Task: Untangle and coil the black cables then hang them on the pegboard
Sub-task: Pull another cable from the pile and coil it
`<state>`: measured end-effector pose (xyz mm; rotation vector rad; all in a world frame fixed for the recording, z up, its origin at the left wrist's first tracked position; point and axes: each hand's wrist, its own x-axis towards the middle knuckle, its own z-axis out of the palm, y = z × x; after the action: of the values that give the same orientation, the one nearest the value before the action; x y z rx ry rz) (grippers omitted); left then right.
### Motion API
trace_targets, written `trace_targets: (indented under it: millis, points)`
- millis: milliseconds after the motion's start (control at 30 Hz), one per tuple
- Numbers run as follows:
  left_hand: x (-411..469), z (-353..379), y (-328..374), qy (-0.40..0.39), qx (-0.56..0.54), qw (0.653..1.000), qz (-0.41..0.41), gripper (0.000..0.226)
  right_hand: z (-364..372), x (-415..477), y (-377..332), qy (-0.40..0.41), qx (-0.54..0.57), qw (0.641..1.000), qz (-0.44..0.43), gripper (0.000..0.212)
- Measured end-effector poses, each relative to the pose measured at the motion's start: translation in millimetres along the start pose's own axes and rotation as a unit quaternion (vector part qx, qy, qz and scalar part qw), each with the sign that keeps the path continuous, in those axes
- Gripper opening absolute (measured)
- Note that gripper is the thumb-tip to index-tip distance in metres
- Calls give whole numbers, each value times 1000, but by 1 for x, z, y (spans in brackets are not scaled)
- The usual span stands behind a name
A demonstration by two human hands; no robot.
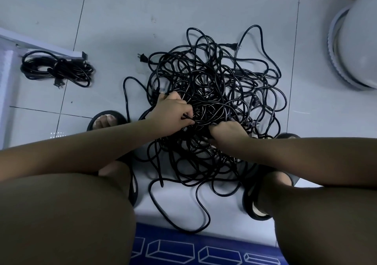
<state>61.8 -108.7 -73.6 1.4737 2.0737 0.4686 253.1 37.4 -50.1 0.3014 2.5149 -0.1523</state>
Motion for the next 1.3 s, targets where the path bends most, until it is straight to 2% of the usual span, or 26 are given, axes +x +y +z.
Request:
trace_targets:
  millis: [67,167,267,400,500,667,733,867,1000,1067,1133,1167,1300]
  points:
    - [-1,-1,1,5,6,1000,4,22,1,2,2,-6,110,993,48,26]
    - [-6,-3,3,29,36,999,25,28,-1,-3,15,-27,252,965,69,21]
    - [-11,-7,6,59,50,995,55,32,-6,-20,21,-17,331,940,75,20]
    - [-10,-17,15,67,34,993,92,25,-24,-32,18,-1,430,901,68,23]
    - [-9,-33,27,53,17,994,98,21,-52,-33,17,47,461,885,56,22]
    - [-9,-80,55,-52,-77,994,54,12,-112,-48,10,124,491,862,8,21]
    - [-13,-102,73,-69,-114,990,40,13,-138,-57,7,152,495,855,-5,22]
    - [-24,-147,110,-59,-180,982,5,19,-197,-81,-1,220,514,829,-24,29]
    - [-37,-186,149,-39,-218,975,24,15,-256,-113,-7,299,536,788,-49,36]
    - [-44,-203,167,-21,-227,973,28,17,-280,-129,-10,339,523,780,-58,33]
    - [-53,-216,181,-1,-242,970,28,8,-303,-148,-12,379,513,767,-66,27]
    - [-58,-222,188,2,-250,968,31,3,-316,-158,-13,399,513,757,-68,24]
    - [-79,-241,210,17,-241,970,37,6,-367,-200,-16,479,525,702,-55,29]
